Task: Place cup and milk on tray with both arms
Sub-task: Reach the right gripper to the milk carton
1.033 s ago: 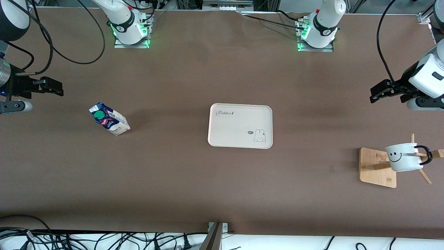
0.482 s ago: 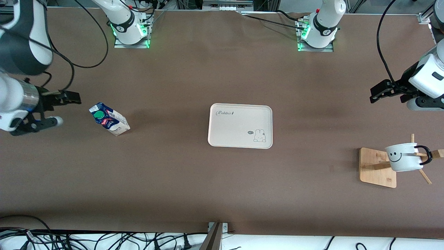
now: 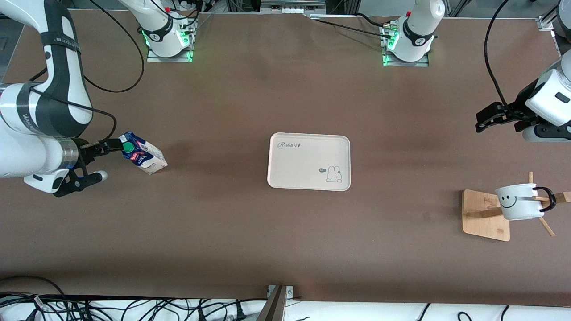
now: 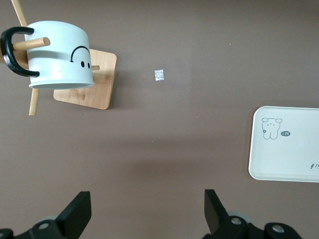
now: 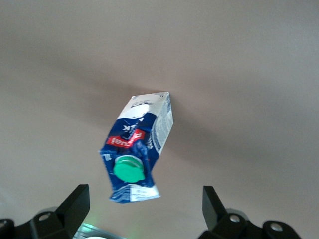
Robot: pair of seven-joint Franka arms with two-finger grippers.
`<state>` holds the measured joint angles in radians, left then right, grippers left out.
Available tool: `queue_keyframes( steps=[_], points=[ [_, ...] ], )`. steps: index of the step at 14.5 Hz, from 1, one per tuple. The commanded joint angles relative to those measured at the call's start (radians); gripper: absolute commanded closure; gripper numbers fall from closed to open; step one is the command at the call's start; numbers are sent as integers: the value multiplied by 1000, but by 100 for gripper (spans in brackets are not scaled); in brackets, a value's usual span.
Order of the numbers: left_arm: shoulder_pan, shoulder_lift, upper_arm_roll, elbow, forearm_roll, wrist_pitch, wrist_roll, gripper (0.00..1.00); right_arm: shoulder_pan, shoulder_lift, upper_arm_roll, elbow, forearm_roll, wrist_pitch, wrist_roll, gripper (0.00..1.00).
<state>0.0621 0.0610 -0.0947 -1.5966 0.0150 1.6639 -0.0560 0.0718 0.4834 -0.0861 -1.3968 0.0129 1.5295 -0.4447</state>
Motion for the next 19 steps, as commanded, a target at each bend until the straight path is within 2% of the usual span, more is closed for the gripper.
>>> queue_keyframes(
  steps=[1,6,9,19],
  points=[
    [-7,14,0,29,10,-4,-8,0,-50,24,2,19,22,4,-135,0],
    [-7,13,-2,29,10,-4,-8,0,-24,29,3,16,24,-8,-117,0],
    [-7,11,-25,30,16,-4,-10,0,-11,29,8,1,25,-19,-23,0],
    [-2,11,-23,29,19,-6,-8,0,23,35,8,-56,25,15,-20,0]
  ],
)
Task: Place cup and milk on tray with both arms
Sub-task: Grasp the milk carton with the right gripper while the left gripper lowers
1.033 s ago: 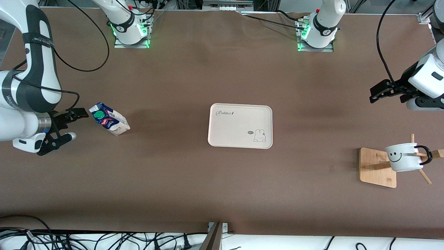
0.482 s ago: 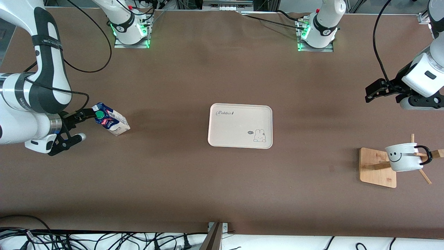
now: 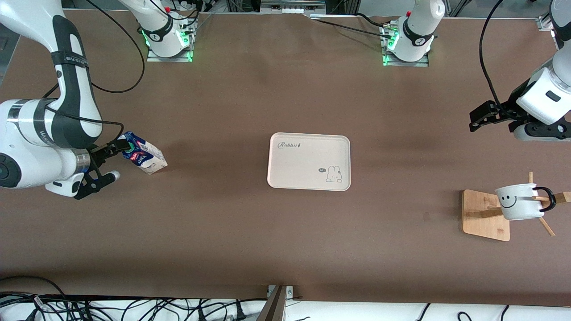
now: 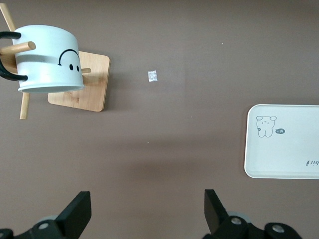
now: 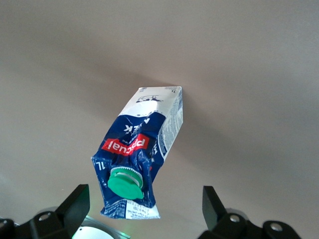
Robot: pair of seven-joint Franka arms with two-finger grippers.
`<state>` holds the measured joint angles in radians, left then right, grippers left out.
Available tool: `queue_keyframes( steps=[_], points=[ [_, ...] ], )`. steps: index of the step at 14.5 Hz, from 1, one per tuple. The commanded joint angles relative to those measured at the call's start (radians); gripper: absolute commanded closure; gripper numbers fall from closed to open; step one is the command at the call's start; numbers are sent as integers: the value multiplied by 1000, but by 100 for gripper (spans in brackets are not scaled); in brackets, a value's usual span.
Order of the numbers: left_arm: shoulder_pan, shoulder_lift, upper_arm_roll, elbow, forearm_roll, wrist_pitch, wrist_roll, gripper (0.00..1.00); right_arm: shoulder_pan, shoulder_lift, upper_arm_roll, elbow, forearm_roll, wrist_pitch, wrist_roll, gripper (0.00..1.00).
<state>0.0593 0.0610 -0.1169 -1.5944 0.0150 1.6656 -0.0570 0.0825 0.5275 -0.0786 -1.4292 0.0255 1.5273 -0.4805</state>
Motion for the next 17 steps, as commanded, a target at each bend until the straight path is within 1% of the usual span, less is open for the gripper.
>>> queue_keyframes(
  steps=[1,4,7,9,11,14,16,17],
  points=[
    [2,11,-1,27,20,-7,-7,0,14,-9,0,-30,13,22,17,0],
    [4,13,-1,27,19,-7,-7,0,19,-9,2,-34,14,23,17,0],
    [5,16,2,25,19,-9,-6,0,22,-9,2,-62,13,50,14,0],
    [1,3,3,-5,20,23,6,0,25,-7,2,-68,13,51,3,0],
    [-24,-19,9,-62,36,101,5,0,29,-7,2,-83,13,63,5,0],
    [-29,-133,11,-279,45,294,0,0,29,-18,0,-100,13,62,11,0],
    [-27,-168,13,-311,48,299,-1,0,29,-47,0,-135,11,57,10,0],
    [-23,-152,13,-308,49,304,-3,0,29,-70,0,-167,10,66,10,0]
  ],
)
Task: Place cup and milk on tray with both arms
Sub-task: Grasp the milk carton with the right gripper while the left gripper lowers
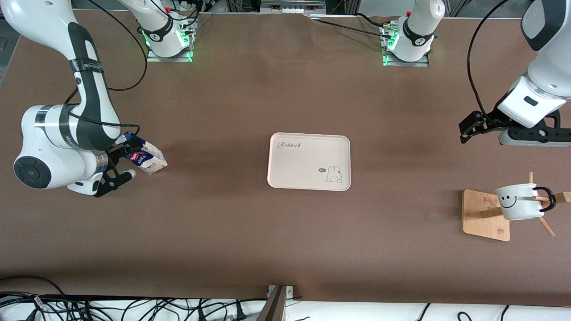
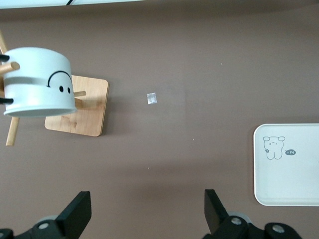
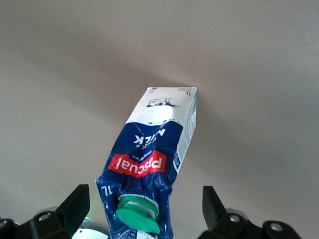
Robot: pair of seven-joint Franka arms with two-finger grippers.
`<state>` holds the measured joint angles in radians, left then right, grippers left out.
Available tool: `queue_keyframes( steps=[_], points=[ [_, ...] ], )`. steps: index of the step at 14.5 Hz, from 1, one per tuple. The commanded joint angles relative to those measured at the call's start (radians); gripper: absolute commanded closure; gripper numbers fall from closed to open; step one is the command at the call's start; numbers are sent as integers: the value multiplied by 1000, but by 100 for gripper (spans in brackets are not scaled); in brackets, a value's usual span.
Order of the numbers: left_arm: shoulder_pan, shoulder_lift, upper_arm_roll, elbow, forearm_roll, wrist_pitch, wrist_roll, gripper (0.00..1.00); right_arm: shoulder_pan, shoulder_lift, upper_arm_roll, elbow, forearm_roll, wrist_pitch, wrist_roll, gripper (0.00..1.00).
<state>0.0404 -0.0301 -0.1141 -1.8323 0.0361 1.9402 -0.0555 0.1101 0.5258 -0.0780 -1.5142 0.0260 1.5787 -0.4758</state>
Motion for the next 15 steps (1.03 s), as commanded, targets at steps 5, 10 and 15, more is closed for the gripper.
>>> queue_keyframes(
  steps=[5,10,15],
  points=[
    [70,61,14,-31,117,63,8,0,2,-111,0,-129,8,32,5,0],
    [110,26,16,-221,119,371,8,0,2,-133,1,-185,3,81,-6,0],
    [116,-16,16,-325,122,487,2,0,2,-144,1,-234,0,135,-7,0]
  ],
)
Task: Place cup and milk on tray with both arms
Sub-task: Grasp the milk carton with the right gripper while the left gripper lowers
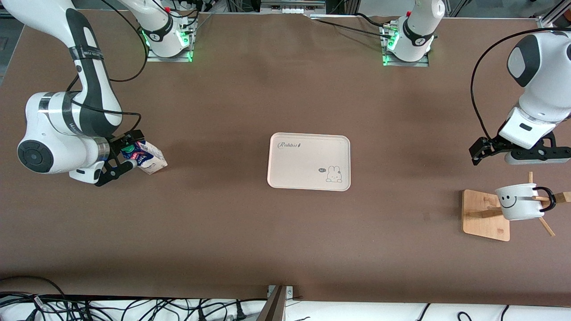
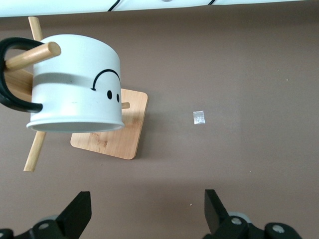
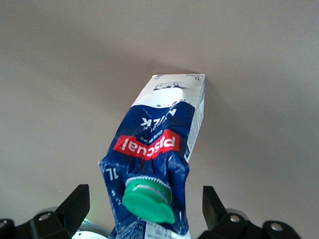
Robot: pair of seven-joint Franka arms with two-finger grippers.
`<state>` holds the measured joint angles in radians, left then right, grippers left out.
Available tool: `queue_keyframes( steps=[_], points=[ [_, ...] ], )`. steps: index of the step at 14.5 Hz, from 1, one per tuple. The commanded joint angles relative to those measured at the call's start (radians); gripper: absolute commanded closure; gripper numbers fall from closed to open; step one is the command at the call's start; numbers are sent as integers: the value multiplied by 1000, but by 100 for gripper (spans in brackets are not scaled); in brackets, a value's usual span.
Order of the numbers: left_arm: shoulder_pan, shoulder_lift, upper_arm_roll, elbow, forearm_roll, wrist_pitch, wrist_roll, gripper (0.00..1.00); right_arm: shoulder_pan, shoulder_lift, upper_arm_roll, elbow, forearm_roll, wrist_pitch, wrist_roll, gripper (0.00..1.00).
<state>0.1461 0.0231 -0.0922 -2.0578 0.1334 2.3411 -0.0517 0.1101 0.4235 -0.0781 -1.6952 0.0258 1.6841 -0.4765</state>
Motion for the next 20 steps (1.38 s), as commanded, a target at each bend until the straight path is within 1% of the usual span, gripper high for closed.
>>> queue_keyframes(
  steps=[1,2,5,6,7,10,11,13,16,20],
  points=[
    [15,-92,-6,-172,23,183,-2,0,2,-42,1,-54,-1,34,-20,0],
    [33,-97,-6,-224,23,270,-2,0,2,-40,0,-54,-3,42,-39,0],
    [38,-106,-6,-266,25,296,0,0,2,-35,-2,-52,-3,63,-54,0],
    [38,-123,-6,-287,25,308,-7,0,2,-31,-2,-54,-3,66,-60,0],
    [38,-141,-6,-320,25,364,-16,0,2,-29,-2,-54,-4,75,-68,0],
    [40,-155,-4,-451,35,674,-14,0,0,-22,-3,-54,-4,83,-109,0],
    [43,-155,-4,-482,35,726,-14,0,0,-20,-6,-54,-4,83,-123,0],
    [66,-155,-4,-510,35,794,-13,0,-1,-20,-6,-55,-4,83,-132,0],
    [85,-158,-4,-596,37,964,3,0,-4,-19,-8,-55,-4,75,-149,0],
    [92,-155,-1,-604,37,1021,4,0,-16,-14,-17,-55,-4,66,-174,0]
  ],
)
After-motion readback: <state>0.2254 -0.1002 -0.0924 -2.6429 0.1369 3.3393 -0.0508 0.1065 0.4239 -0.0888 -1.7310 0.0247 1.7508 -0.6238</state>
